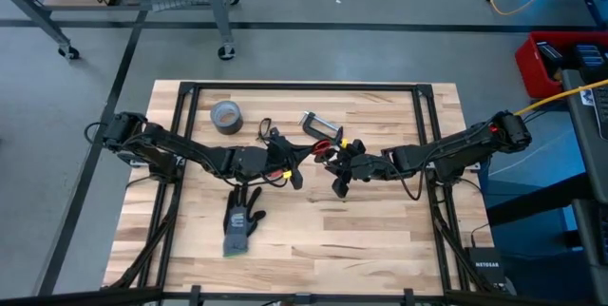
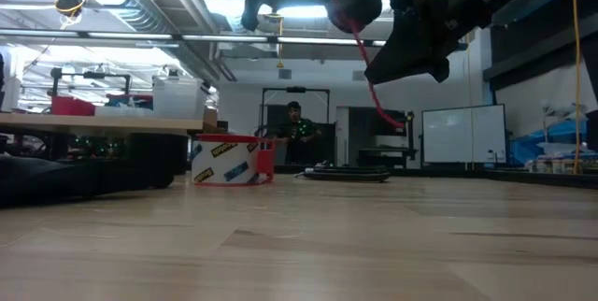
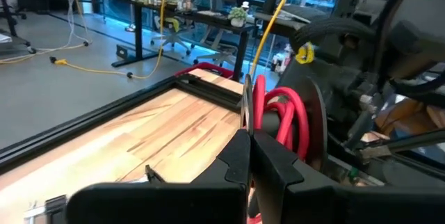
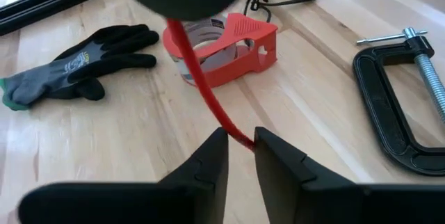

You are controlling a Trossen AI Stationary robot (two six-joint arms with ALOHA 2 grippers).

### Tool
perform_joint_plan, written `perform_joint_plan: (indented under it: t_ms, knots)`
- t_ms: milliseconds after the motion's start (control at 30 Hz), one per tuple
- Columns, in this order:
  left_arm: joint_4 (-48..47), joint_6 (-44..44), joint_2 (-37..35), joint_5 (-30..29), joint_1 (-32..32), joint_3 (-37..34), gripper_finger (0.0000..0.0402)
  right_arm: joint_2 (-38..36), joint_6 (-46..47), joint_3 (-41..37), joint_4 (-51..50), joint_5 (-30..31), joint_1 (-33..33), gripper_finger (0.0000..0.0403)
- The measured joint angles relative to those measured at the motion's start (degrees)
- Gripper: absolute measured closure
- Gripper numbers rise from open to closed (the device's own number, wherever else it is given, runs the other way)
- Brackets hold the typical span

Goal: Coil cords
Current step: Coil the red wire onto the spool

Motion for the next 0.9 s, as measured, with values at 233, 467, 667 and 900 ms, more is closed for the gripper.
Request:
perform_joint_plan:
  t_ms: [233,467,667,900]
  knots:
    - [0.3,0.0,0.0,0.9,0.0,0.0,0.0401,0.0,0.0,0.0,-0.1,0.0,0.0,0.0313]
    - [0.3,0.5,0.0,0.9,0.0,0.0,0.0401,0.0,0.0,0.0,-0.1,0.0,0.0,0.0313]
    - [0.3,1.0,0.0,0.9,0.4,0.0,0.0401,0.0,0.2,0.0,-1.8,-3.7,0.0,0.0313]
    - [1.7,1.9,0.0,0.7,1.8,0.0,0.0401,0.0,1.6,0.0,-0.1,-6.0,0.1,0.0313]
